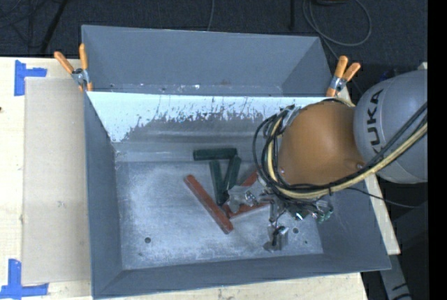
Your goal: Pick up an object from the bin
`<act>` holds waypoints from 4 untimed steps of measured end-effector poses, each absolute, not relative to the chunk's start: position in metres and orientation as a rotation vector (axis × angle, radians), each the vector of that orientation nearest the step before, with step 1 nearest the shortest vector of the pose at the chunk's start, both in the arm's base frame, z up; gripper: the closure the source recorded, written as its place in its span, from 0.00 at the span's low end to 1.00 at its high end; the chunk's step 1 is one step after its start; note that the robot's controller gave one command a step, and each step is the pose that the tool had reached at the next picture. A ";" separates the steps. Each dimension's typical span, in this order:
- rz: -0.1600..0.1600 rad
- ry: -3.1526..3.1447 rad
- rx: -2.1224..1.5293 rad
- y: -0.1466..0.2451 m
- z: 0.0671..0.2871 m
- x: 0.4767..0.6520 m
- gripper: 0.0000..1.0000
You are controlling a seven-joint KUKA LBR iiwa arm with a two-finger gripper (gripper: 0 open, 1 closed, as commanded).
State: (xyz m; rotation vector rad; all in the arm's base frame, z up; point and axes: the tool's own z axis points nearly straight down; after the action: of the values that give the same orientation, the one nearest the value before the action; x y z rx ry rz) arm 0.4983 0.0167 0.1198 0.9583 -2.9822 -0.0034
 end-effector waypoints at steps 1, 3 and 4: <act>0.002 -2.979 1.001 -0.026 0.073 0.561 0.00; -0.001 -2.946 1.122 -0.056 0.074 0.566 1.00; 0.004 -2.657 1.684 -0.102 0.223 0.548 1.00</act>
Offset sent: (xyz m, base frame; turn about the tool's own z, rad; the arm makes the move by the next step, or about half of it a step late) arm 0.0612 -0.0401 -0.0438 -0.0316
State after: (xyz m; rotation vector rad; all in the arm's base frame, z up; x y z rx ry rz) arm 0.5478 -0.1020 0.2233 1.6841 -2.6566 0.0037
